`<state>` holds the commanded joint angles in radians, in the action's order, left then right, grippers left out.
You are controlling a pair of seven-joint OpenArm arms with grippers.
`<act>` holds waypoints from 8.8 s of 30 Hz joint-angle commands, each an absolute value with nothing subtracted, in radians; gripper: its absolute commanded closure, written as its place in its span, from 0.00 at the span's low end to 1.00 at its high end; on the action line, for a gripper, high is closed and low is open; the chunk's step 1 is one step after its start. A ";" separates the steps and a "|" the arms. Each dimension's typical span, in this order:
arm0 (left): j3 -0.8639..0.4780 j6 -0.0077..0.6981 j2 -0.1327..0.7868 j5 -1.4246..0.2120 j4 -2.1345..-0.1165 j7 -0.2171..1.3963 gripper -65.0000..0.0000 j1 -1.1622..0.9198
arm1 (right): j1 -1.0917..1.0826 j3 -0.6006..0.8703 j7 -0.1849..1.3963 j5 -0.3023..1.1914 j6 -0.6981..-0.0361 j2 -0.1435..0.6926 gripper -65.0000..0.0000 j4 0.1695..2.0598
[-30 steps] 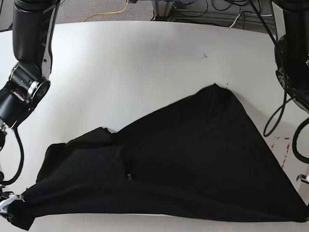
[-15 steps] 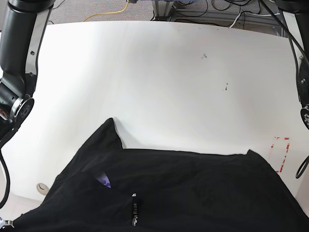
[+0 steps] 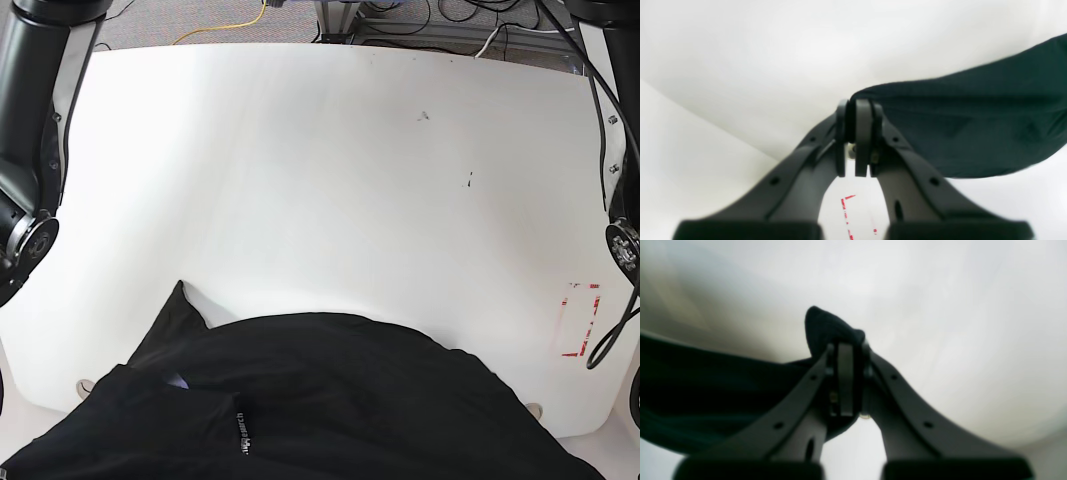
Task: Layout the t-shirt on the table in an organized manner, then fold the t-shirt properly
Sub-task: 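Lift the shirt with both grippers and swing it up high, then lay the shirt down with both grippers, stretching it between them, then release the shirt with the right gripper and raise it, then grasp the shirt's bunched corner with the right gripper and pull outward, then lift the shirt edge with both grippers and stretch it between them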
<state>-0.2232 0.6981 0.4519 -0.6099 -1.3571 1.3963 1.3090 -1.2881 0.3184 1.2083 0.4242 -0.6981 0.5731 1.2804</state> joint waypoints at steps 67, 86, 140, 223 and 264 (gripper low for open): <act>-0.736 0.698 0.473 -0.786 -1.899 1.396 1.00 -0.335 | 0.380 0.774 1.396 0.776 -0.698 0.415 1.00 1.959; -0.653 0.698 0.478 -0.587 -1.886 1.396 1.00 -0.076 | 0.209 0.771 1.396 0.705 -0.698 0.418 1.00 1.874; -0.542 0.698 0.437 -0.400 -1.580 1.376 1.00 0.274 | -0.045 0.662 1.311 0.664 -0.698 0.326 0.00 1.693; -0.486 0.698 0.438 -0.407 -1.610 1.379 1.00 0.246 | 0.320 0.533 1.314 0.754 -0.698 0.061 1.00 1.971; -0.404 0.698 0.272 -0.403 -1.886 1.377 1.00 0.472 | 0.051 0.862 1.310 1.079 -0.698 0.363 1.00 1.946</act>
